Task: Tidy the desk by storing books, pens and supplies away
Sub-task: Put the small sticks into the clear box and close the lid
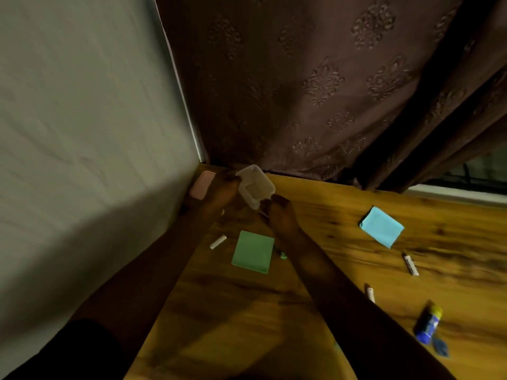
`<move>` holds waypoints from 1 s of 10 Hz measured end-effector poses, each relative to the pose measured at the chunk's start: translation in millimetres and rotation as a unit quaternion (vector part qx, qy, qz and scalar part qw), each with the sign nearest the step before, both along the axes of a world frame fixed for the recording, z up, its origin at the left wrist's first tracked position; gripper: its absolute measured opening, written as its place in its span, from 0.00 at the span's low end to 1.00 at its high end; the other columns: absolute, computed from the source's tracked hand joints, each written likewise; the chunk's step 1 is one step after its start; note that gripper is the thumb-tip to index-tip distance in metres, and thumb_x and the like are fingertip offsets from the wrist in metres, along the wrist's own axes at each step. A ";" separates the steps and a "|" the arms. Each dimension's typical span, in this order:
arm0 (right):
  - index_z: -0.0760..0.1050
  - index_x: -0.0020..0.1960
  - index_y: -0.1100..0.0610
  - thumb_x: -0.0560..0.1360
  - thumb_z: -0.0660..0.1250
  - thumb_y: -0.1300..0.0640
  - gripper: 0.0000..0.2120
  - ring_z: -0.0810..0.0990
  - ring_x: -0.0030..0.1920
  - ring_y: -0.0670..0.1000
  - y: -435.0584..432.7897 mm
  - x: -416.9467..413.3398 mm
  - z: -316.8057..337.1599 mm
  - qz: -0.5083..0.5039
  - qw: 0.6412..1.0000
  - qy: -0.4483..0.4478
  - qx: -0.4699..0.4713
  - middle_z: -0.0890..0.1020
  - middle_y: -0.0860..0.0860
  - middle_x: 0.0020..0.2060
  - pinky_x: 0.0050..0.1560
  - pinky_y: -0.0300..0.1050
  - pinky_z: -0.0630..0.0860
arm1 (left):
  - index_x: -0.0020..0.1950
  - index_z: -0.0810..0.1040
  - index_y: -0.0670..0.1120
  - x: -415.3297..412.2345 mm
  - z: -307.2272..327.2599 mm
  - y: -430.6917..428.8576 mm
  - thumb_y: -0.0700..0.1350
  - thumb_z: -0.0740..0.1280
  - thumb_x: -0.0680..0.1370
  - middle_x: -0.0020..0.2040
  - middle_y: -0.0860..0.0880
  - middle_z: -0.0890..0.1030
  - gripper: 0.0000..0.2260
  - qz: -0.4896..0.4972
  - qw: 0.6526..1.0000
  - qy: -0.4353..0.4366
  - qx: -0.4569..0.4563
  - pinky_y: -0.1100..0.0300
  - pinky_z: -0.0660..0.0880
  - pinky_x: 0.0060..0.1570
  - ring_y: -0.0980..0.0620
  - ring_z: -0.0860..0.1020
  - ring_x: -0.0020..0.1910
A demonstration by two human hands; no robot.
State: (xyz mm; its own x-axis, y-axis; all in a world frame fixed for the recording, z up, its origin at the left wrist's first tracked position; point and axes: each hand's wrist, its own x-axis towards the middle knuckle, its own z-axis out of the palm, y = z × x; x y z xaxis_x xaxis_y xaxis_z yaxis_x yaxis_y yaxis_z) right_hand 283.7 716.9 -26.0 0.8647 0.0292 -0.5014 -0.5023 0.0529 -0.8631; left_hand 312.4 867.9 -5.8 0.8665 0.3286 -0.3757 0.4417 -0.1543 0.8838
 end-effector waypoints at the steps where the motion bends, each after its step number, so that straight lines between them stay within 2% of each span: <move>1: 0.77 0.49 0.55 0.79 0.63 0.65 0.08 0.82 0.48 0.62 -16.0 -20.0 22.2 0.015 0.999 -0.038 0.008 0.82 0.59 0.45 0.50 0.52 0.74 | 0.68 0.77 0.39 -30.4 26.1 -10.6 0.42 0.65 0.82 0.66 0.39 0.80 0.16 0.008 1.000 -0.009 0.025 0.52 0.77 0.60 0.42 0.79 0.61; 2: 0.76 0.51 0.60 0.82 0.58 0.70 0.10 0.79 0.45 0.53 -37.9 -30.9 29.2 0.033 0.997 -0.059 0.027 0.80 0.57 0.46 0.47 0.46 0.75 | 0.65 0.79 0.38 -50.5 21.9 -14.3 0.40 0.66 0.81 0.62 0.39 0.81 0.13 0.034 0.997 -0.061 0.046 0.59 0.74 0.51 0.44 0.80 0.57; 3: 0.78 0.61 0.62 0.82 0.63 0.68 0.11 0.83 0.47 0.50 -60.0 -49.5 39.4 0.063 0.994 -0.090 0.000 0.84 0.56 0.50 0.47 0.42 0.80 | 0.58 0.81 0.40 -86.9 24.5 -25.9 0.38 0.66 0.81 0.56 0.42 0.83 0.08 0.014 0.989 -0.124 0.084 0.54 0.75 0.59 0.43 0.80 0.57; 4: 0.81 0.60 0.62 0.80 0.65 0.68 0.11 0.85 0.51 0.55 -86.2 -75.0 47.9 0.077 0.990 -0.114 -0.039 0.86 0.57 0.51 0.53 0.49 0.82 | 0.49 0.79 0.49 -121.5 19.1 -40.5 0.41 0.67 0.80 0.50 0.50 0.82 0.03 0.027 0.989 -0.134 0.054 0.42 0.75 0.65 0.45 0.80 0.55; 5: 0.81 0.61 0.60 0.81 0.66 0.67 0.11 0.86 0.54 0.56 -113.7 -106.3 55.8 0.088 0.986 -0.128 -0.063 0.86 0.57 0.53 0.56 0.54 0.83 | 0.47 0.80 0.54 -157.4 19.8 -55.1 0.44 0.71 0.76 0.52 0.48 0.83 0.04 0.017 0.990 -0.136 0.029 0.38 0.79 0.59 0.43 0.82 0.55; 6: 0.81 0.53 0.48 0.80 0.69 0.64 0.11 0.88 0.50 0.55 -141.9 -142.9 55.8 0.108 0.984 -0.128 -0.059 0.88 0.52 0.48 0.54 0.54 0.84 | 0.48 0.81 0.57 -198.0 19.2 -71.7 0.44 0.72 0.78 0.56 0.50 0.84 0.07 0.001 0.996 -0.088 0.030 0.50 0.82 0.54 0.48 0.82 0.57; 7: 0.81 0.52 0.46 0.78 0.72 0.61 0.09 0.88 0.48 0.53 -163.4 -169.8 47.2 0.114 0.983 -0.121 -0.078 0.88 0.51 0.48 0.55 0.57 0.84 | 0.52 0.84 0.52 -240.0 16.2 -90.8 0.42 0.73 0.78 0.54 0.53 0.85 0.06 0.019 0.993 -0.110 0.039 0.59 0.82 0.51 0.53 0.83 0.56; 8: 0.81 0.52 0.49 0.78 0.73 0.62 0.09 0.88 0.47 0.52 -182.2 -195.2 36.9 0.127 0.980 -0.121 -0.094 0.88 0.52 0.48 0.54 0.56 0.85 | 0.47 0.86 0.55 -275.4 13.1 -111.5 0.36 0.73 0.77 0.46 0.52 0.87 0.12 0.034 0.994 -0.107 -0.009 0.49 0.83 0.53 0.53 0.86 0.48; 9: 0.82 0.56 0.51 0.76 0.74 0.60 0.10 0.87 0.50 0.50 -196.2 -222.2 22.2 0.137 0.978 -0.111 -0.111 0.87 0.51 0.52 0.52 0.52 0.85 | 0.43 0.85 0.58 -303.4 2.7 -127.7 0.35 0.73 0.76 0.44 0.54 0.87 0.15 0.025 0.995 -0.095 -0.008 0.47 0.83 0.50 0.53 0.86 0.45; 10: 0.81 0.61 0.52 0.75 0.76 0.58 0.15 0.87 0.50 0.47 -204.5 -240.3 6.3 0.133 0.974 -0.099 -0.153 0.86 0.48 0.55 0.50 0.50 0.86 | 0.45 0.84 0.54 -323.6 -12.5 -137.2 0.37 0.75 0.75 0.43 0.54 0.87 0.10 0.030 0.997 -0.067 0.013 0.43 0.83 0.51 0.52 0.86 0.46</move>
